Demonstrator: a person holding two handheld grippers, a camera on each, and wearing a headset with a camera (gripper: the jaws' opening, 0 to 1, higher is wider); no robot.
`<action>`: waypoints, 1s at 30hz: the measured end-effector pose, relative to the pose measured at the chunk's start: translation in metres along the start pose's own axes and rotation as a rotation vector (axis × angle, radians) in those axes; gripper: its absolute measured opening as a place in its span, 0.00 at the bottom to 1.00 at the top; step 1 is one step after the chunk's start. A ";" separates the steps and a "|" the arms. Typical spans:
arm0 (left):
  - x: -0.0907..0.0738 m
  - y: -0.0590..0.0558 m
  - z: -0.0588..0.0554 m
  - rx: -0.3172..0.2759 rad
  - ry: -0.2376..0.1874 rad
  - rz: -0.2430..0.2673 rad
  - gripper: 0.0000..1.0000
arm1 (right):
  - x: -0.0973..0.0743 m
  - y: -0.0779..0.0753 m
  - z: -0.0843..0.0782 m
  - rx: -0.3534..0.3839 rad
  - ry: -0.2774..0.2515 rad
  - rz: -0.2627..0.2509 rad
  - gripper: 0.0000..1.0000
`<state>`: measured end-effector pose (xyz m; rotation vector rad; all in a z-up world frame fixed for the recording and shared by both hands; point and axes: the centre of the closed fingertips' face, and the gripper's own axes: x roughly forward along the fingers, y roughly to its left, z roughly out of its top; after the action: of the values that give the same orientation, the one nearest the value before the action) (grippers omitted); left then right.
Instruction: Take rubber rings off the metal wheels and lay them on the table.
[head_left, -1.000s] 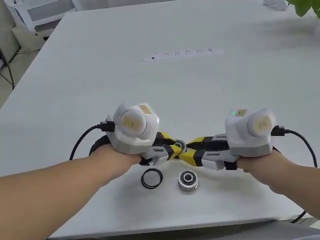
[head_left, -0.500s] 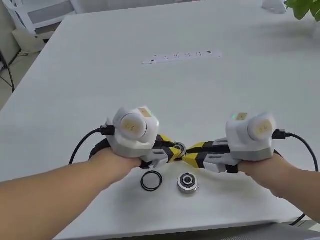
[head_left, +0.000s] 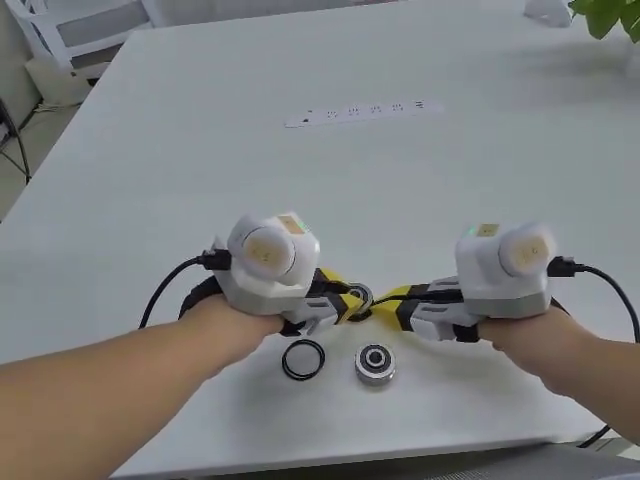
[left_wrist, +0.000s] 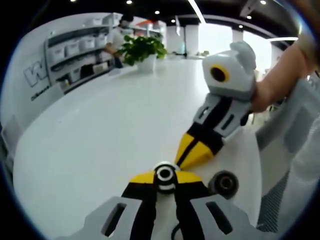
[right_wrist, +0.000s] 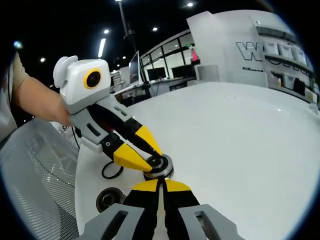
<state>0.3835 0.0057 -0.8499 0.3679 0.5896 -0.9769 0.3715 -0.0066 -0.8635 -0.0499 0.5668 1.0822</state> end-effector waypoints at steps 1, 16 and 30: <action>0.000 0.000 0.000 0.001 0.000 0.001 0.14 | 0.000 0.000 0.000 0.004 0.000 -0.001 0.00; -0.001 -0.001 -0.001 0.001 0.007 0.013 0.13 | -0.005 -0.005 0.006 0.159 -0.057 -0.009 0.00; 0.000 -0.003 -0.001 0.008 0.028 0.015 0.13 | -0.005 -0.002 0.013 0.201 -0.080 -0.003 0.00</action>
<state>0.3808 0.0051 -0.8509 0.3935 0.6077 -0.9614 0.3766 -0.0080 -0.8504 0.1668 0.6002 1.0152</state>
